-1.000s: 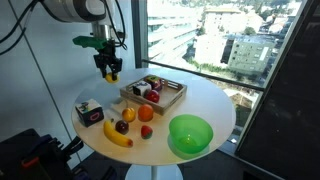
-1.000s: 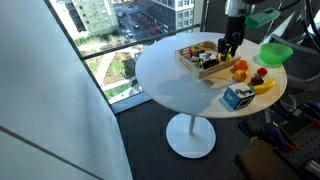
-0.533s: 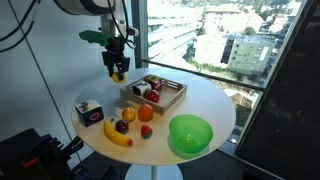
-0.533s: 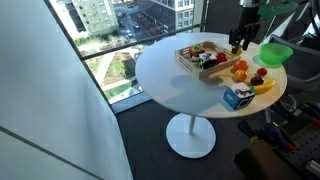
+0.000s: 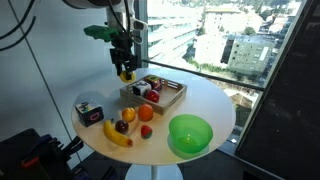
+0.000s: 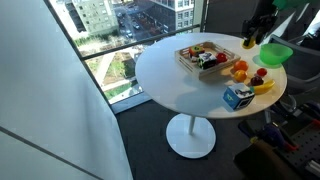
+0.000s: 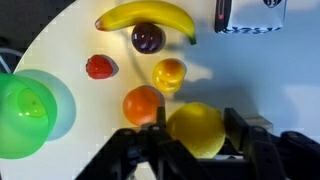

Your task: Put the yellow ball into the bowl

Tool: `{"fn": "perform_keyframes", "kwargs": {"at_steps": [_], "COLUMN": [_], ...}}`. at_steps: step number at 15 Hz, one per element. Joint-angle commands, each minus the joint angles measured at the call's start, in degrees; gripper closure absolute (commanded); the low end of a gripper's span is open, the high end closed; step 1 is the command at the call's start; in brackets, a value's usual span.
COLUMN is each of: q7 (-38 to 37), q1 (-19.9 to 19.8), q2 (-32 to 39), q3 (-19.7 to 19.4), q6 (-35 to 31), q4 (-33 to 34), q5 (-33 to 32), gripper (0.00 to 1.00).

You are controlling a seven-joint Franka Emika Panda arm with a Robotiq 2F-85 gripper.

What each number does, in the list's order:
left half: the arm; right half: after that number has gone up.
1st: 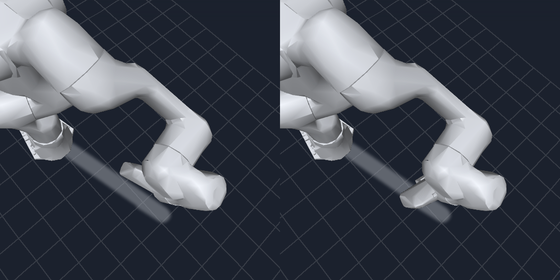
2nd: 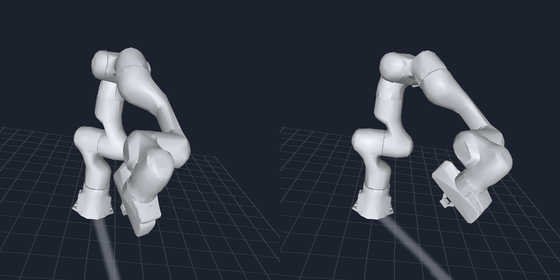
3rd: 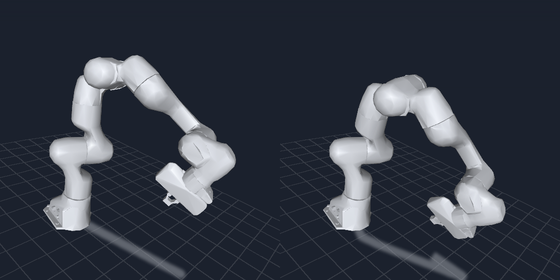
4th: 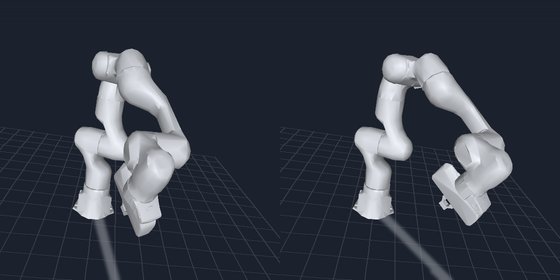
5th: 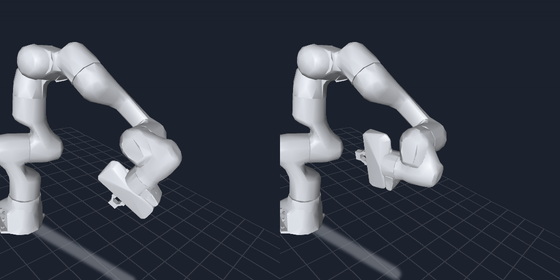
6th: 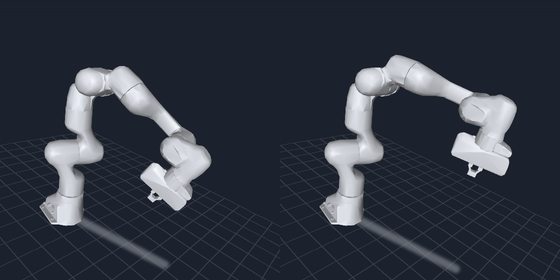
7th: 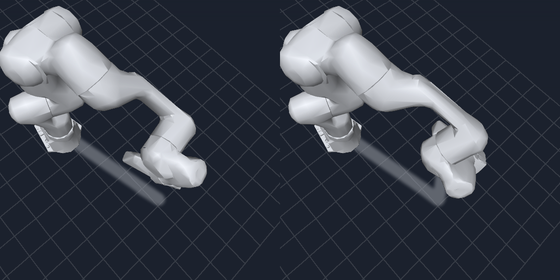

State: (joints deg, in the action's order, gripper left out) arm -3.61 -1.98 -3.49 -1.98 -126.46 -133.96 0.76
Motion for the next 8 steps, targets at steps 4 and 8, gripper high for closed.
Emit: {"fn": "perform_keyframes", "kwargs": {"at_steps": [4, 8], "q7": [-0.8, -1.1], "q1": [-1.0, -1.1], "q2": [-2.0, -3.0], "q3": [-0.7, -0.7], "q6": [-0.7, -1.1], "q4": [-0.9, -1.5], "q5": [-0.3, -0.3], "gripper": [0.40, 0.40]}}
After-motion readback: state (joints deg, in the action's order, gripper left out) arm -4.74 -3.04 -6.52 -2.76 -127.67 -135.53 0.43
